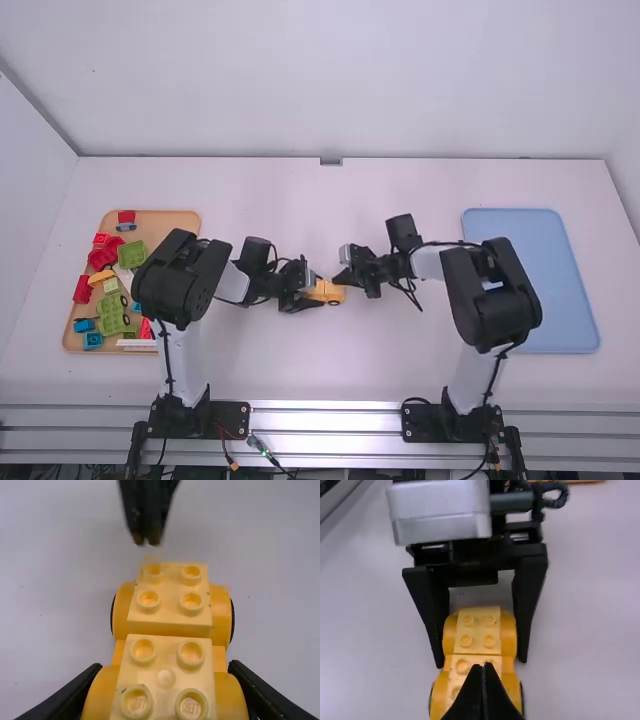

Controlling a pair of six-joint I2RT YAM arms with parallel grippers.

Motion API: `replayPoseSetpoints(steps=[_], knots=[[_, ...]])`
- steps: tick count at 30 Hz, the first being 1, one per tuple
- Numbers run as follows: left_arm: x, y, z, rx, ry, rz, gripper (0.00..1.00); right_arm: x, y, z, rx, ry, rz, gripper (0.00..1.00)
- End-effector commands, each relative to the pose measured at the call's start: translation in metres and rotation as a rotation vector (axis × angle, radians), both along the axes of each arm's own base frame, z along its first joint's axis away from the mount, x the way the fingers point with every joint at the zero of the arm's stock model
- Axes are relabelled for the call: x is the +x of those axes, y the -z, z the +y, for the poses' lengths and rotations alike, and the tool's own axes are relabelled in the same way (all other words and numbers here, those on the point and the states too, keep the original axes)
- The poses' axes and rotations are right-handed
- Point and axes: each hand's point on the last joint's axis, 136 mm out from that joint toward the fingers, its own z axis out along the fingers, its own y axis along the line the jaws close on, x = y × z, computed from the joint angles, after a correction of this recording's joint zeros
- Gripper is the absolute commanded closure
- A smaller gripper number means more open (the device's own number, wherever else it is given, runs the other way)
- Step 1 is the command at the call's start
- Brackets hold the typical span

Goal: Assemble lego blocks to make yellow taxi

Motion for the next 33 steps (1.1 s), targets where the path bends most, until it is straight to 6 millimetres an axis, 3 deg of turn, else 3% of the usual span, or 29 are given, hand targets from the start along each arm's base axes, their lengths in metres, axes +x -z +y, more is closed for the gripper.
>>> replayPoseSetpoints(steps=[1, 14, 20, 27, 33], knots=[[-0.004, 0.004, -0.001, -0.007, 0.012, 0.022, 0.46, -0.008, 0.004, 0.001, -0.021, 0.011, 0.007, 1.0], [-0.001, 0.002, -0.002, -0.008, 0.012, 0.019, 0.47, -0.016, 0.032, 0.006, -0.147, 0.084, 0.025, 1.0], [-0.001, 0.002, -0.002, -0.008, 0.012, 0.014, 0.48, -0.018, 0.042, 0.003, -0.189, 0.093, 0.04, 1.0], [0.0, 0.001, -0.002, -0.009, 0.012, 0.013, 0.48, -0.029, 0.071, -0.002, -0.221, 0.083, 0.113, 1.0], [0.002, 0.003, -0.001, 0.006, 0.0, 0.008, 0.48, -0.028, 0.078, -0.006, -0.261, 0.098, 0.108, 1.0]])
